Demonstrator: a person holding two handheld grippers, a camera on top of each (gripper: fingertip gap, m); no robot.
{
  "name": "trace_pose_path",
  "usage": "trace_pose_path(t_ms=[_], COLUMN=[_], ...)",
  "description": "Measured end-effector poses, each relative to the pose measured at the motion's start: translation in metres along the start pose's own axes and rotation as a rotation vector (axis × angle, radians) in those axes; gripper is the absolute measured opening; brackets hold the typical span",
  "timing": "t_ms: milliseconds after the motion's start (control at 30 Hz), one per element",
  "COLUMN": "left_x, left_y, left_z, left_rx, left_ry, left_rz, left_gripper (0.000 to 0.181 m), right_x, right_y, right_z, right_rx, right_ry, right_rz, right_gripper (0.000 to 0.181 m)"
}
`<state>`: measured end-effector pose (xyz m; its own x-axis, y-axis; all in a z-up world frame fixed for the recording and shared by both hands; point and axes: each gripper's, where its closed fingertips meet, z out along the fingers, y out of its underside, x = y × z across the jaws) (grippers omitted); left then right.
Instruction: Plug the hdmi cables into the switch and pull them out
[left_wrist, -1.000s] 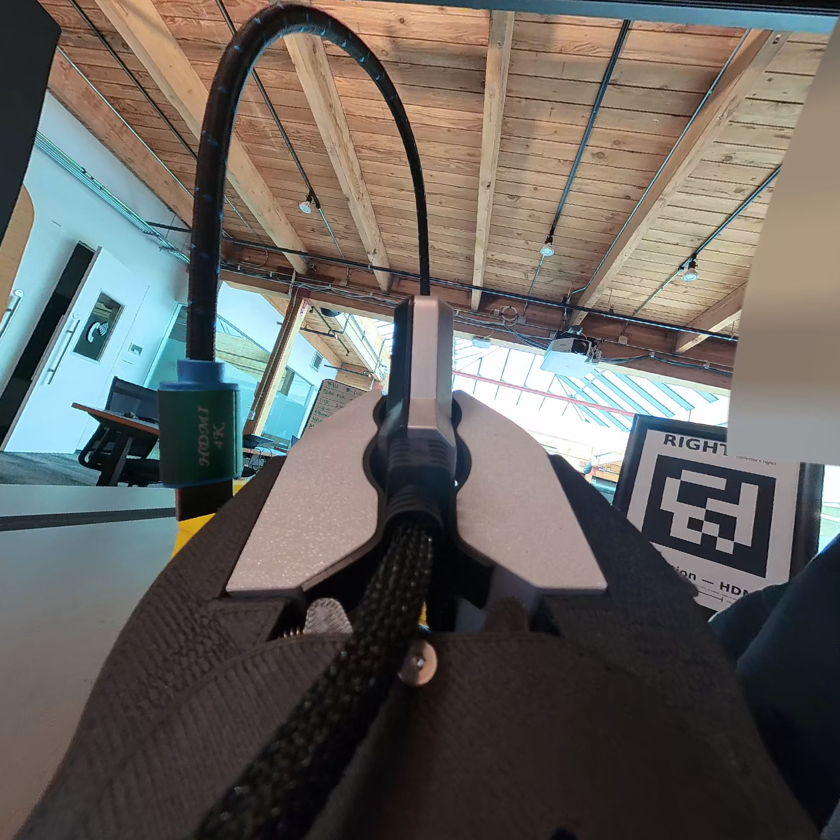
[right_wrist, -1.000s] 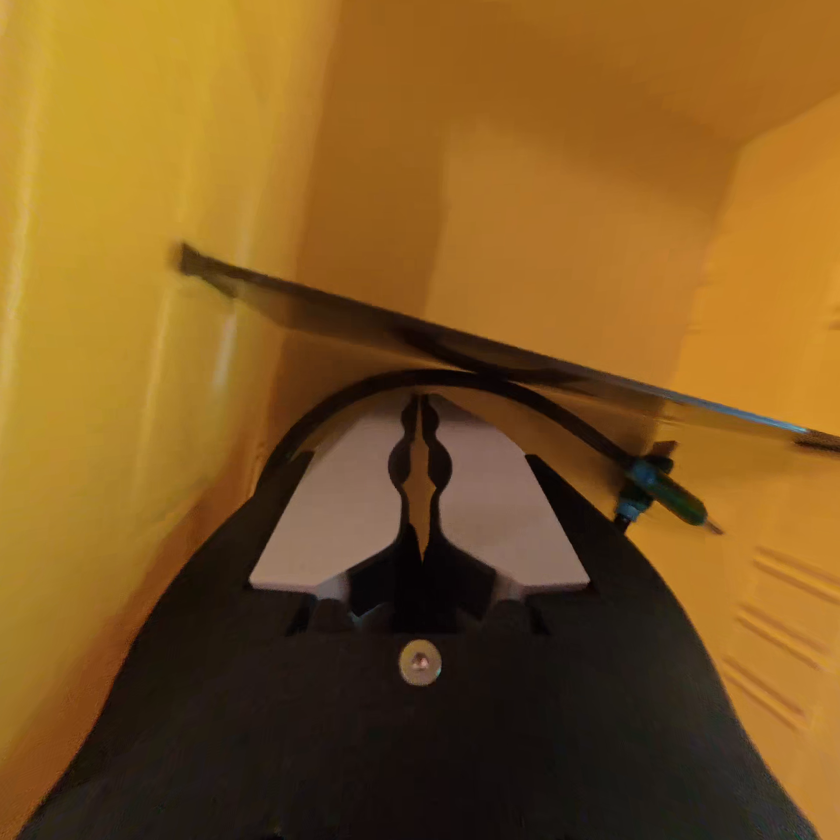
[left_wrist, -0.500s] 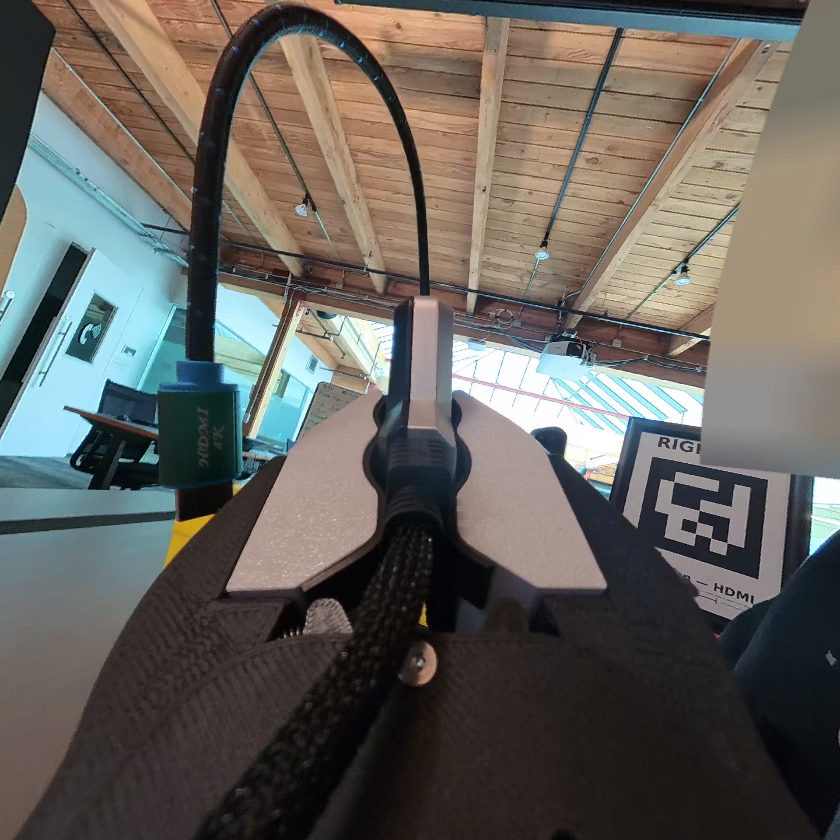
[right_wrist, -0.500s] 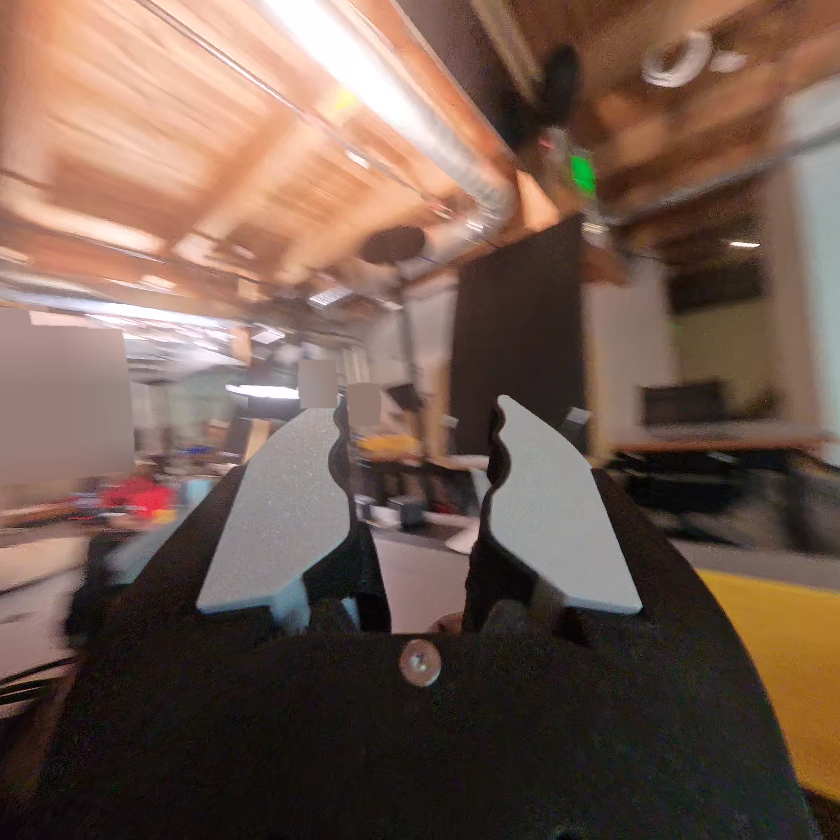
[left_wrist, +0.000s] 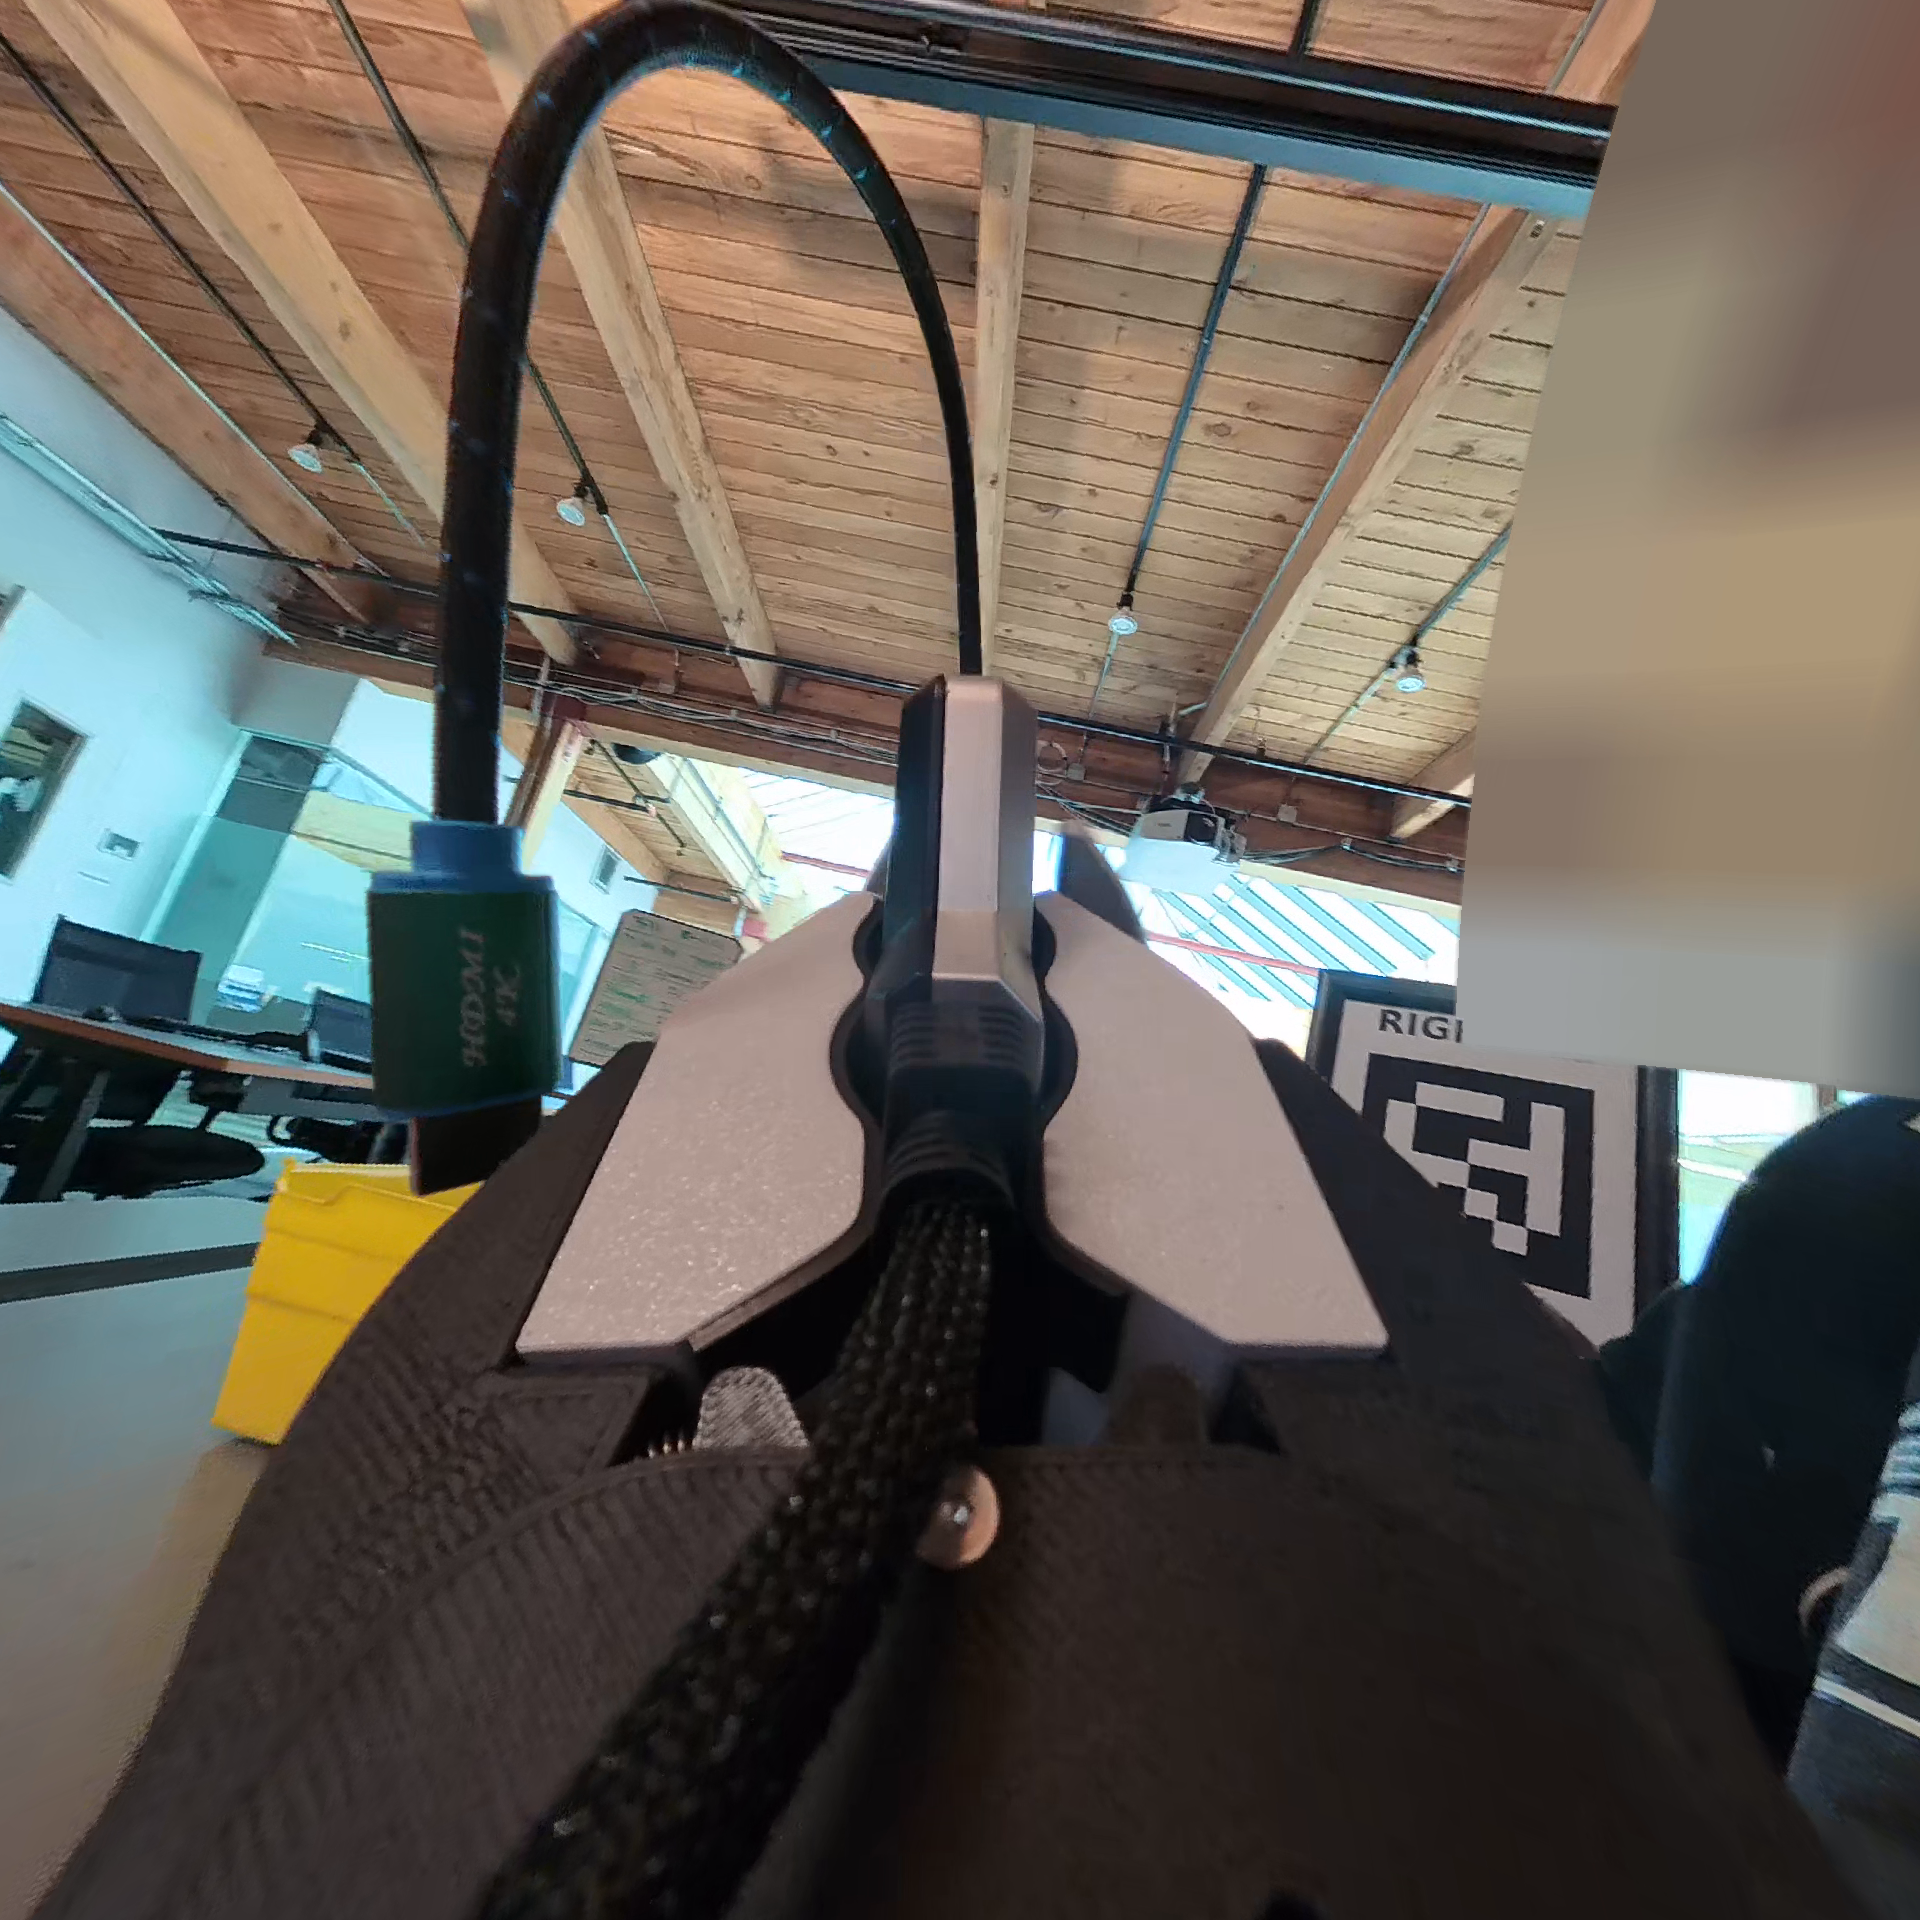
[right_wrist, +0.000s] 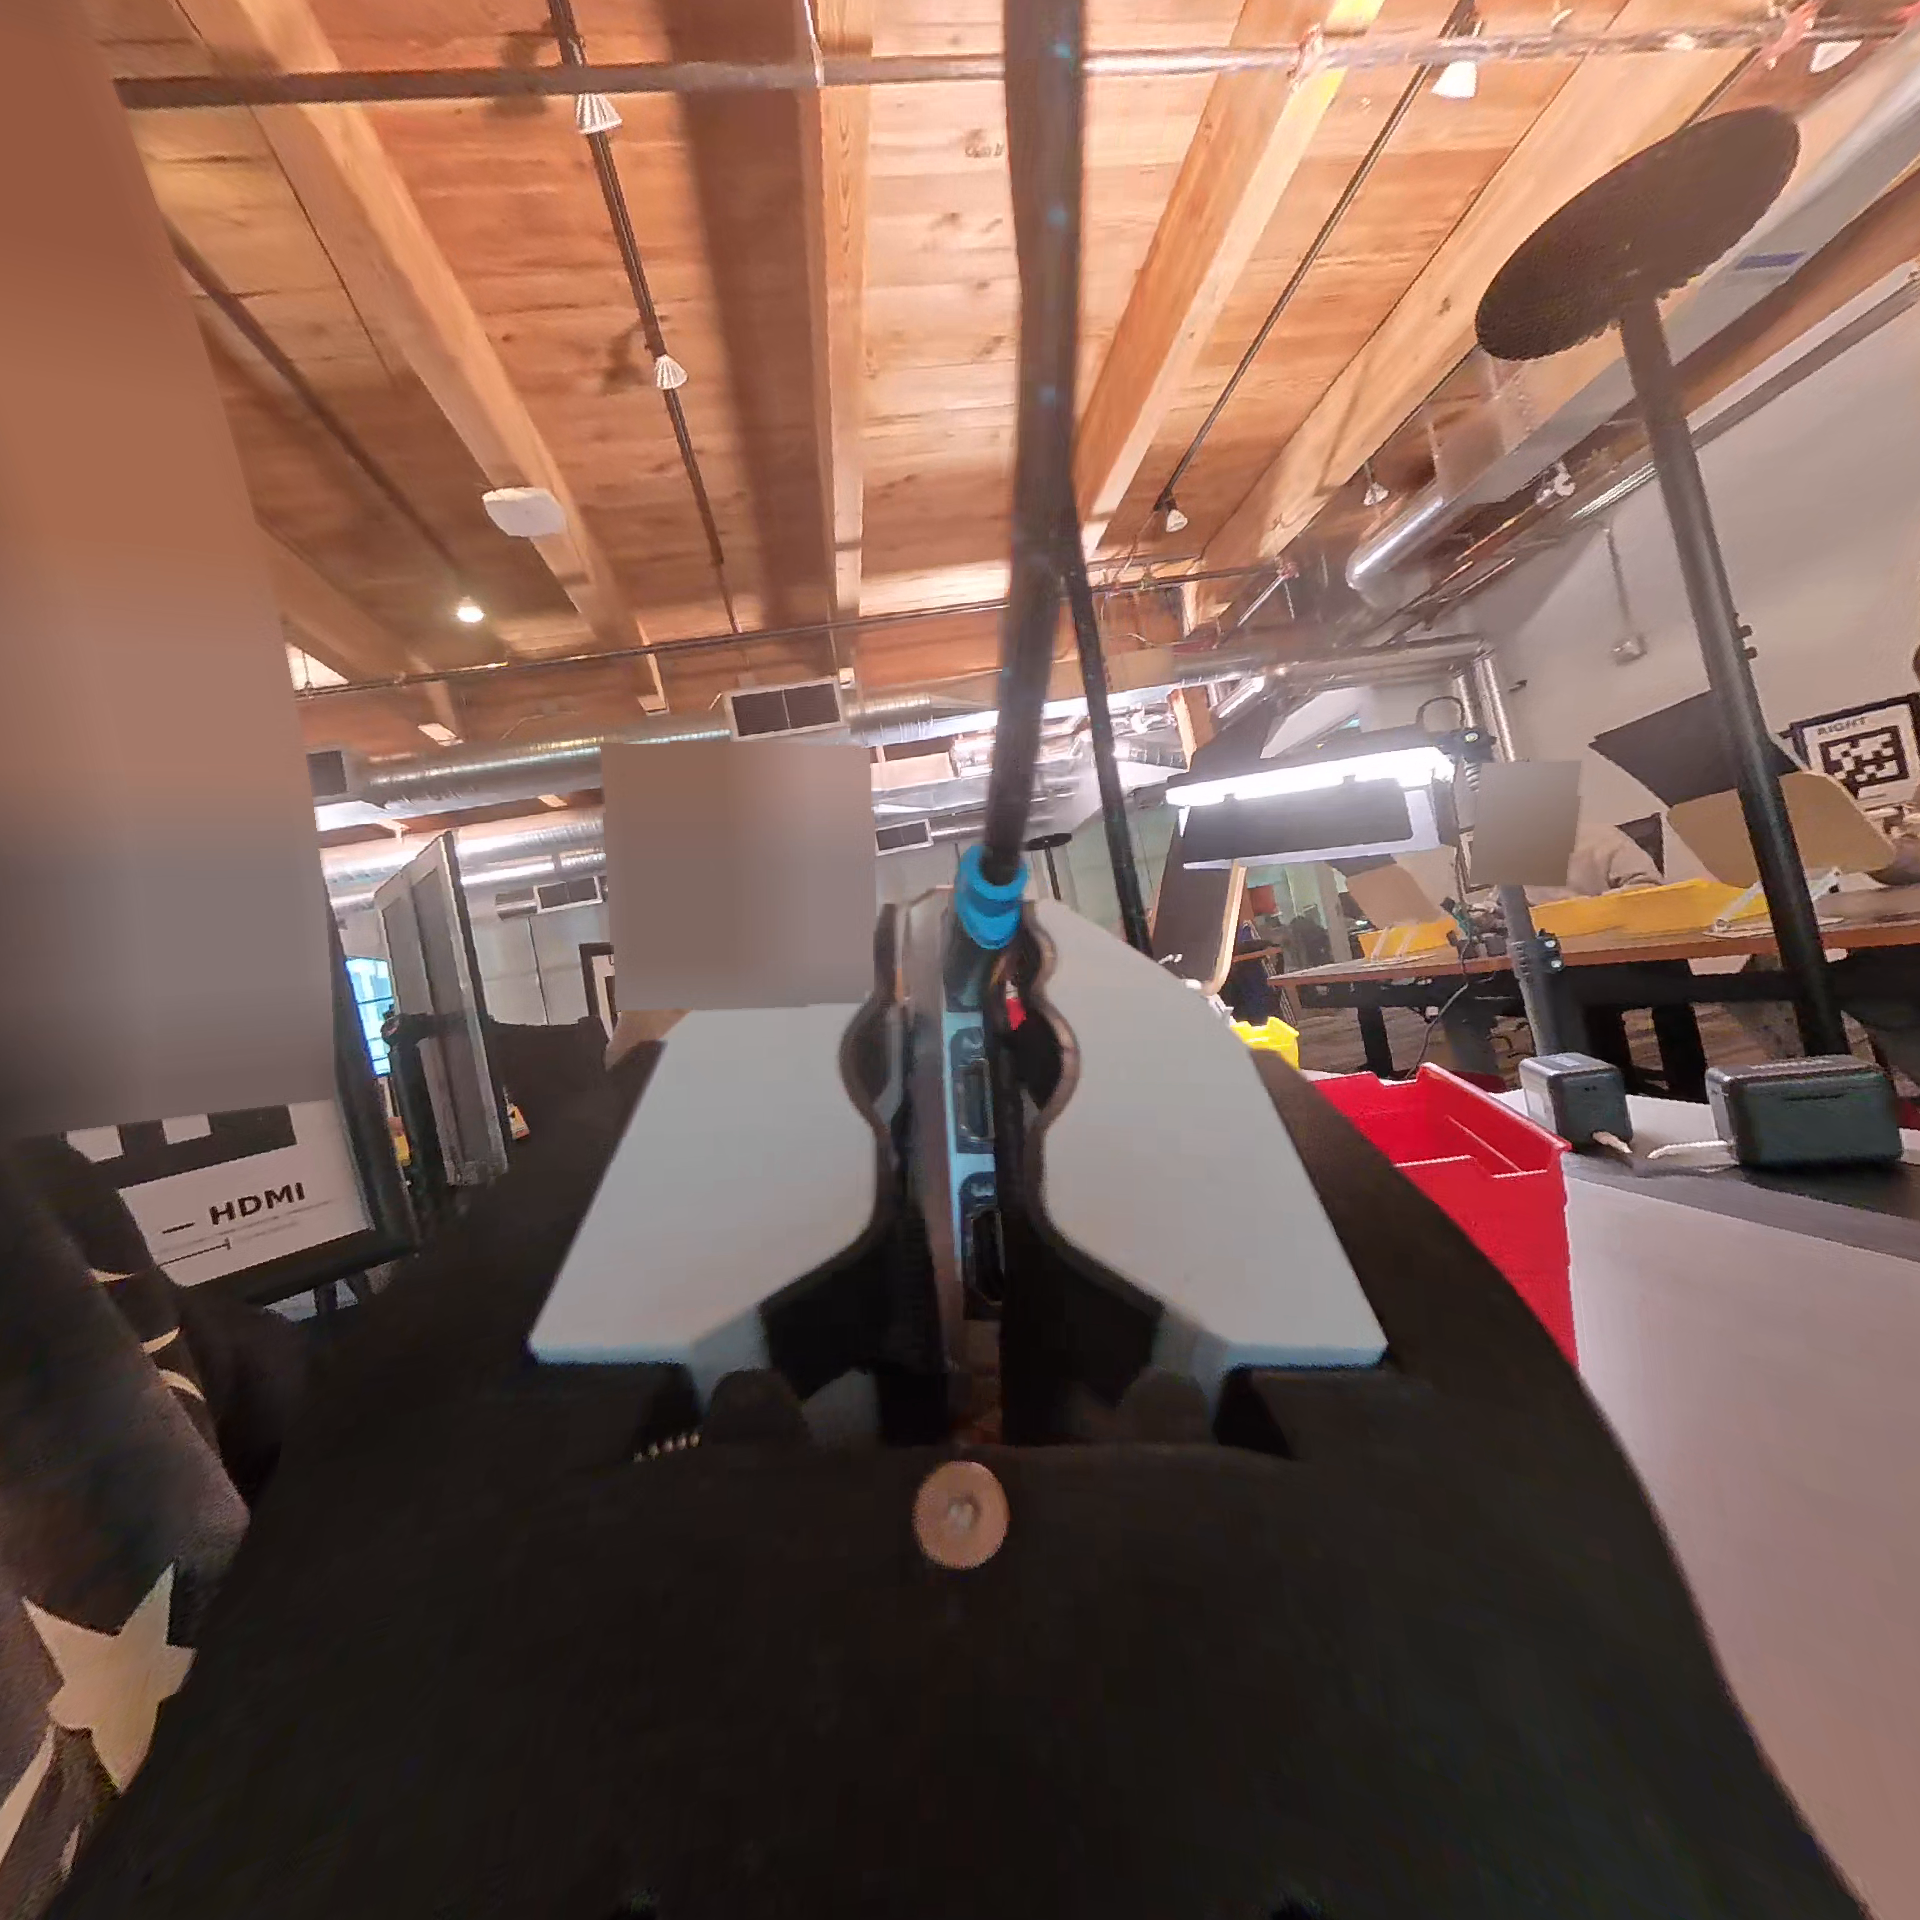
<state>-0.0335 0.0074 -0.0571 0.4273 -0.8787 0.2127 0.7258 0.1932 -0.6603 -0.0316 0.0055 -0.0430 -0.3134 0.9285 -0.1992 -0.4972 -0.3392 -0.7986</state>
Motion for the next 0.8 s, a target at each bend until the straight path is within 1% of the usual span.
trace_pose_path(t_ms=[33, 100, 167, 267, 333, 467, 600, 633, 700, 800], left_x=[0.002, 0.006, 0.009, 0.01, 0.008, 0.005, 0.003, 0.003, 0.005, -0.001], left_y=[0.001, 0.003, 0.004, -0.001, -0.001, -0.001, 0.0, 0.0, 0.0, 0.001], left_z=[0.001, 0.002, 0.004, 0.003, 0.003, 0.003, 0.003, 0.004, 0.003, 0.001], left_rx=[-0.005, -0.012, -0.014, 0.026, 0.022, 0.024, 0.046, 0.058, 0.115, 0.111], left_ry=[0.015, 0.044, 0.059, 0.06, 0.052, 0.042, 0.04, 0.03, 0.017, -0.035], left_rz=[-0.001, -0.008, -0.011, -0.018, -0.026, -0.067, -0.127, -0.128, -0.138, -0.133], left_gripper=[0.023, 0.023, 0.024, 0.034, 0.027, 0.025, 0.024, 0.024, 0.023, 0.023], right_x=[0.001, -0.006, -0.007, -0.005, -0.003, 0.002, 0.0, 0.0, -0.003, 0.004], right_y=[0.0, -0.001, -0.002, 0.001, 0.001, 0.0, -0.001, -0.002, -0.005, -0.003], right_z=[-0.001, -0.004, -0.005, -0.006, -0.005, -0.004, -0.006, -0.005, -0.004, -0.008], right_rx=[-0.001, 0.0, -0.001, -0.03, -0.021, 0.014, 0.033, 0.047, 0.151, 0.175], right_ry=[0.0, -0.053, -0.073, -0.066, -0.062, -0.053, -0.059, -0.042, -0.045, -0.019], right_rz=[-0.006, 0.014, 0.025, 0.029, 0.051, 0.096, 0.106, 0.085, 0.097, 0.123], right_gripper=[0.013, 0.013, 0.012, 0.012, 0.012, 0.012, 0.011, 0.011, 0.01, 0.01])
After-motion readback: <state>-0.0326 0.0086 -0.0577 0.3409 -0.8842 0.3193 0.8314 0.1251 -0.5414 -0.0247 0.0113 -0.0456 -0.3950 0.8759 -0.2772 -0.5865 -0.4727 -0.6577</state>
